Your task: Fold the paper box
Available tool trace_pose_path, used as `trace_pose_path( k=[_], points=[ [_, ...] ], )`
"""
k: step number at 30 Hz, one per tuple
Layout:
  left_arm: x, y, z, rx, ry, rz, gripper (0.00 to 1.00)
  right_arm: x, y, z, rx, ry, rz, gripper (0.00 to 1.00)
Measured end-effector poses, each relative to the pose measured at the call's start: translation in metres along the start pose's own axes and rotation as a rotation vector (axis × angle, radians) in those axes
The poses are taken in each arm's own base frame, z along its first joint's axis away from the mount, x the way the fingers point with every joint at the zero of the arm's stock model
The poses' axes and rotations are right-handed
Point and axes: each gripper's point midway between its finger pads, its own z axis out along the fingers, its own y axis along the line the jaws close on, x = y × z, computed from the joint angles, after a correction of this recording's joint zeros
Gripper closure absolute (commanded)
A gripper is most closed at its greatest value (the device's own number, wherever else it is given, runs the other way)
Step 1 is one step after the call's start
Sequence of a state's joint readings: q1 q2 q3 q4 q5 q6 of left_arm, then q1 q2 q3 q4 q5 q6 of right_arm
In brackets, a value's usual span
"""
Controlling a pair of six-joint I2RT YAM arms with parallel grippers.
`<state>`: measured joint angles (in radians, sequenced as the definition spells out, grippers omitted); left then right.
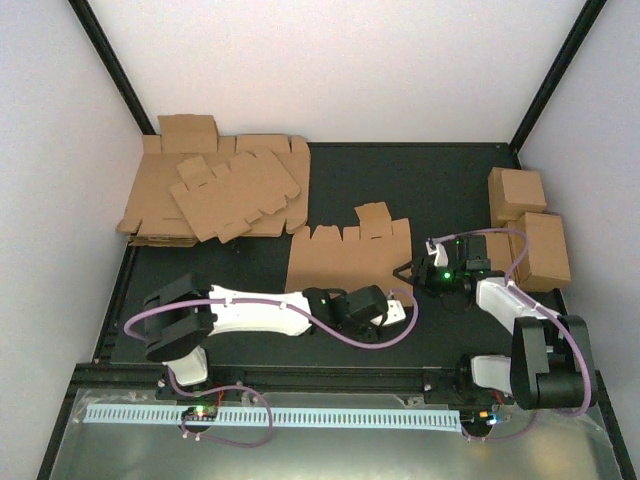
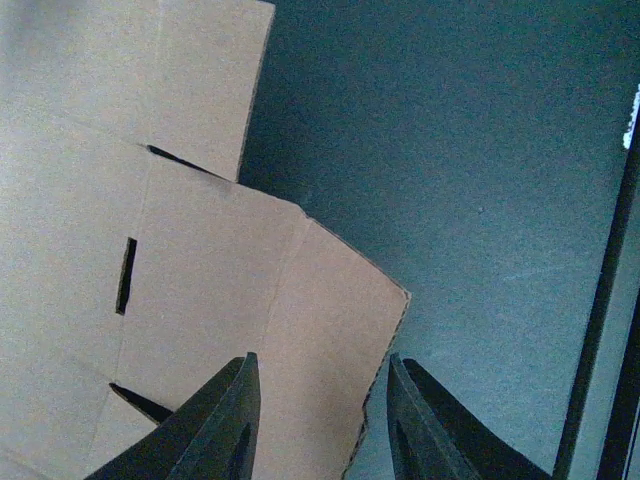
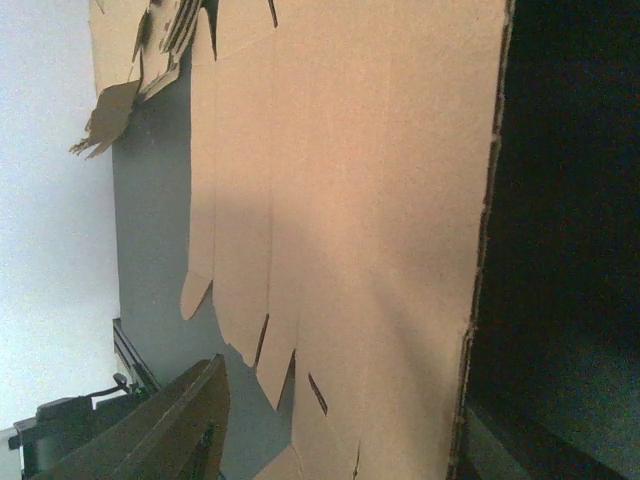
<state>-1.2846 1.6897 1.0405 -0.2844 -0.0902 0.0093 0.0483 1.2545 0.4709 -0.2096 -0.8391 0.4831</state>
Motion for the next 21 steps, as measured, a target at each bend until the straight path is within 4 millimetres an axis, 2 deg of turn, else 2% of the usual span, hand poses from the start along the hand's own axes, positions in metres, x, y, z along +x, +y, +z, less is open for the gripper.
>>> trace_pose_path(
  k=[1,4,8,19,21],
  points=[
    [0.001,-0.001,0.001,-0.003,0.006,0.005,0.64,0.000,0.000,0.000,0.001,0.001,0.002,0.43],
    [0.003,-0.003,0.006,-0.013,0.019,0.026,0.74,0.000,-0.001,0.000,0.001,0.001,0.002,0.43],
    [0.002,-0.008,0.009,-0.038,0.030,0.055,0.97,0.000,-0.001,0.000,0.003,0.001,0.002,0.42],
    [-0.002,-0.011,0.006,-0.108,0.021,0.093,0.98,-0.004,-0.010,0.002,0.058,-0.013,-0.007,0.32],
    [-0.003,-0.010,0.003,-0.113,0.015,0.090,0.98,-0.004,-0.013,0.003,0.069,-0.014,-0.006,0.28]
  ],
)
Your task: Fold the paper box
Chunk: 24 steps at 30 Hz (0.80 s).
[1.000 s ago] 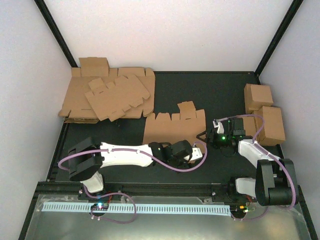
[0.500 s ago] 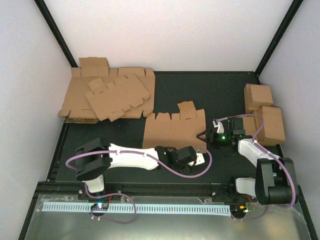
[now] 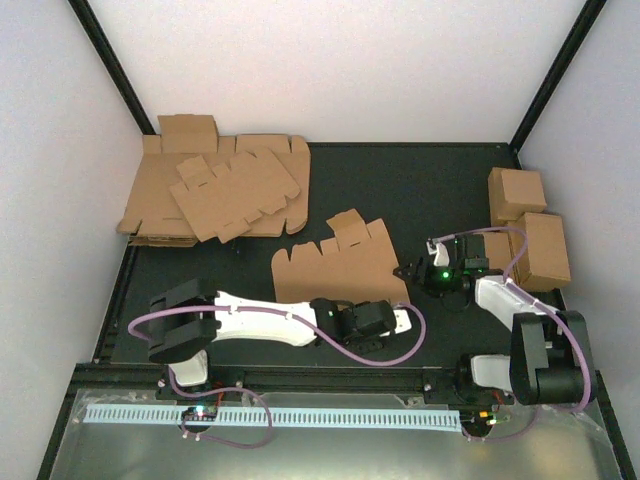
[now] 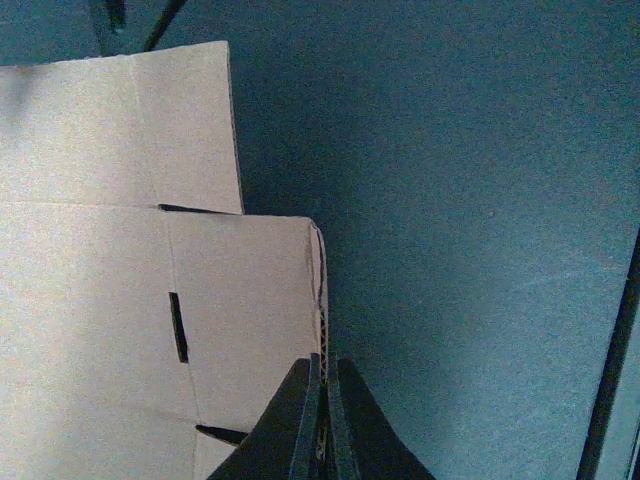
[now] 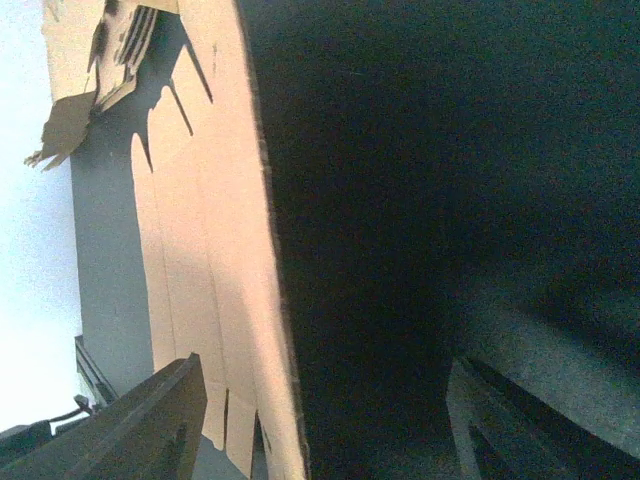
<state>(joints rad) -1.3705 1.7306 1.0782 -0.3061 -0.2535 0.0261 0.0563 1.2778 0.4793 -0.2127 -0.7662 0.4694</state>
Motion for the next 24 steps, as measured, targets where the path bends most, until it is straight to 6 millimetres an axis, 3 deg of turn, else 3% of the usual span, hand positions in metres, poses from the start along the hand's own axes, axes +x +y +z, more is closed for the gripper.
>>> trace_pose_path(
  k=[4,9,14,16,19,22,24],
  points=[
    [0.000,0.003,-0.007,-0.010,-0.012,-0.009,0.98,0.000,-0.004,0.001,0.018,0.001,0.002,0.20],
    [0.003,0.004,-0.015,-0.010,-0.031,-0.017,0.98,0.000,-0.005,0.001,0.031,0.003,-0.009,0.20],
    [0.011,0.001,-0.025,-0.002,-0.059,-0.012,0.99,-0.004,0.017,0.005,0.002,0.024,-0.075,0.22],
    [0.012,0.001,-0.029,-0.001,-0.071,-0.013,0.98,-0.004,0.029,0.008,-0.014,0.035,-0.110,0.26],
    [0.012,0.002,-0.033,0.000,-0.089,-0.017,0.98,-0.006,0.040,0.011,-0.029,0.047,-0.141,0.44],
    [0.010,0.002,-0.035,0.000,-0.100,-0.020,0.98,-0.004,0.038,0.014,-0.018,0.059,-0.143,0.63],
    [0.009,0.002,-0.036,0.000,-0.107,-0.022,0.98,-0.003,0.037,0.016,0.000,0.070,-0.147,0.71]
  ],
)
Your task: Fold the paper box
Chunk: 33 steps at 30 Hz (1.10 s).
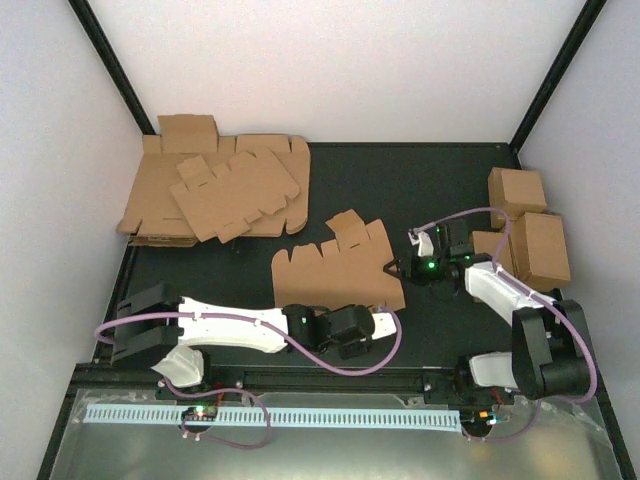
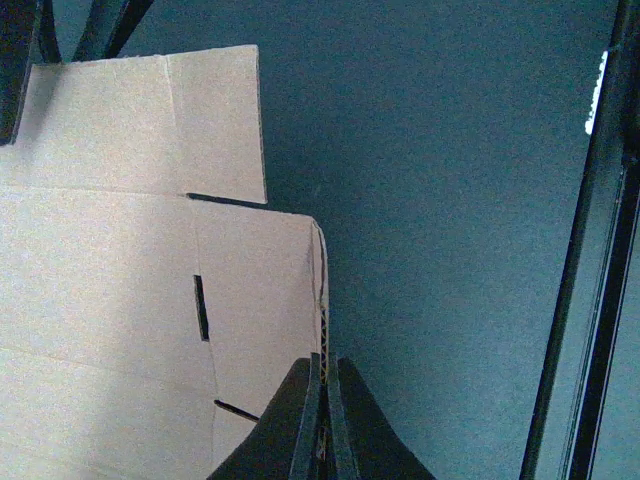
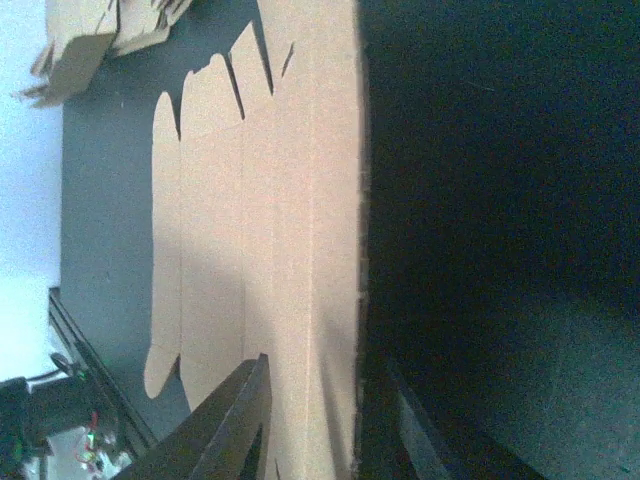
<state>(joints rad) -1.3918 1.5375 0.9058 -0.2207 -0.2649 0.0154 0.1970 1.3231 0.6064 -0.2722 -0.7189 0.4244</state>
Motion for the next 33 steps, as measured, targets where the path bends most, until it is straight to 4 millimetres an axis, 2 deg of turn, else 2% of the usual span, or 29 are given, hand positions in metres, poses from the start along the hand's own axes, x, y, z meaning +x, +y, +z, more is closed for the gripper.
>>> trace_pose_path(
  k=[3,4,5,7,8,11,12,14,17,20,24,28,31,33],
  points=[
    [-0.001,0.000,0.000,0.000,-0.006,-0.001,0.98,0.000,0.003,0.002,0.027,0.013,-0.020,0.83],
    [-0.001,0.000,0.000,0.000,-0.006,-0.002,0.91,0.000,0.005,0.002,0.033,0.016,-0.033,0.87],
    [-0.002,0.000,0.000,0.000,-0.007,-0.002,0.81,-0.001,0.006,0.002,0.042,0.016,-0.045,0.89],
    [-0.002,0.000,0.000,-0.001,-0.009,-0.002,0.50,-0.003,0.007,0.002,0.062,0.014,-0.064,0.95],
    [-0.002,0.000,0.000,-0.002,-0.010,-0.008,0.39,-0.003,0.007,0.002,0.071,0.012,-0.071,0.95],
    [-0.005,0.002,-0.005,-0.007,-0.027,-0.024,0.11,-0.002,0.006,0.001,0.093,0.008,-0.092,0.98],
    [-0.007,0.003,-0.009,-0.010,-0.040,-0.030,0.04,-0.002,0.006,0.001,0.097,0.005,-0.099,0.98],
    [-0.013,0.011,-0.025,-0.022,-0.084,-0.065,0.01,-0.003,0.008,0.000,0.101,-0.001,-0.119,0.98],
    [-0.029,0.034,-0.059,-0.037,-0.191,-0.143,0.01,-0.003,0.016,-0.001,0.092,-0.002,-0.159,0.98],
    [-0.047,0.080,-0.098,-0.090,-0.316,-0.261,0.01,-0.001,0.032,0.000,0.075,0.003,-0.218,0.98],
    [-0.049,0.140,-0.143,-0.188,-0.418,-0.392,0.01,0.000,0.070,0.002,0.060,0.030,-0.342,0.98],
    [-0.044,0.183,-0.172,-0.235,-0.457,-0.497,0.01,-0.009,0.114,-0.004,0.081,0.037,-0.467,0.98],
    [-0.040,0.202,-0.188,-0.248,-0.467,-0.533,0.01,-0.017,0.143,-0.010,0.097,0.021,-0.561,0.97],
    [-0.044,0.204,-0.195,-0.242,-0.461,-0.528,0.01,-0.018,0.155,-0.012,0.130,0.036,-0.615,0.96]
  ],
)
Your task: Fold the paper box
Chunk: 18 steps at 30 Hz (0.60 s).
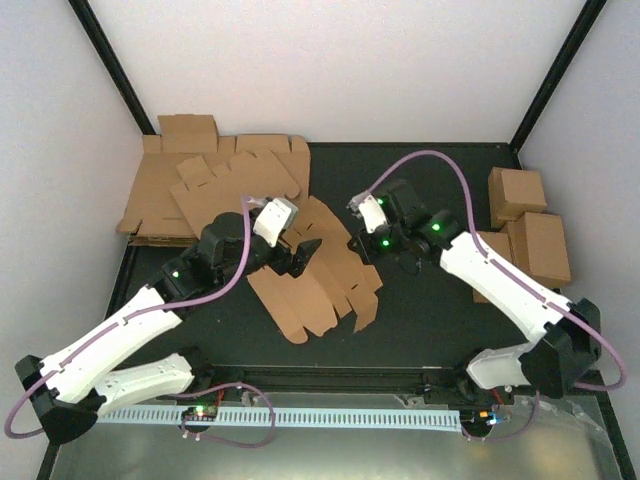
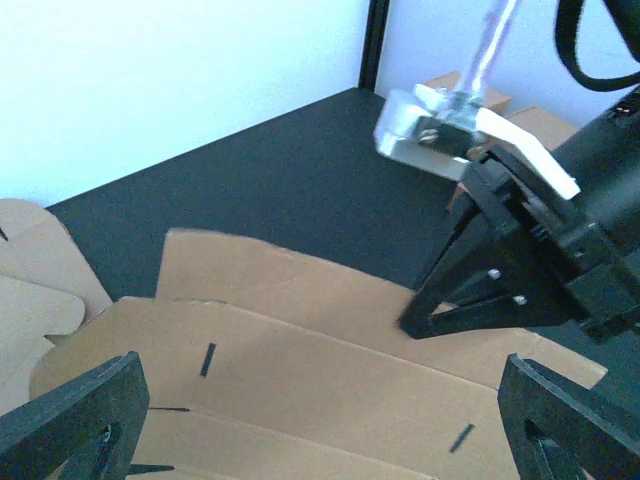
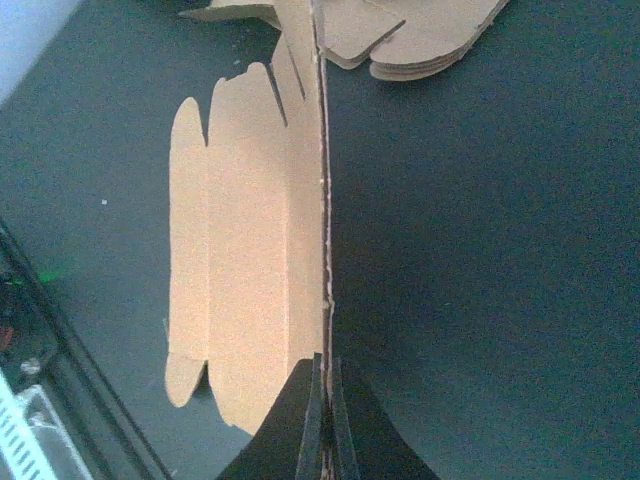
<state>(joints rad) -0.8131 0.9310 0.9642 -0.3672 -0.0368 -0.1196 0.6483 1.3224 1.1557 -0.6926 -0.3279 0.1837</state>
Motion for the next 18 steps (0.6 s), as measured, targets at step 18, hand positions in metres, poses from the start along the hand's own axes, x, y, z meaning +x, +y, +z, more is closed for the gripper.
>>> trace_pose_path(
  k=[18],
  points=[
    [0.034,0.037,-0.003,-0.097,0.178,-0.084,0.01,0.029,-0.015,0.060,0.165,0.269,-0.239,0.92]
  ],
)
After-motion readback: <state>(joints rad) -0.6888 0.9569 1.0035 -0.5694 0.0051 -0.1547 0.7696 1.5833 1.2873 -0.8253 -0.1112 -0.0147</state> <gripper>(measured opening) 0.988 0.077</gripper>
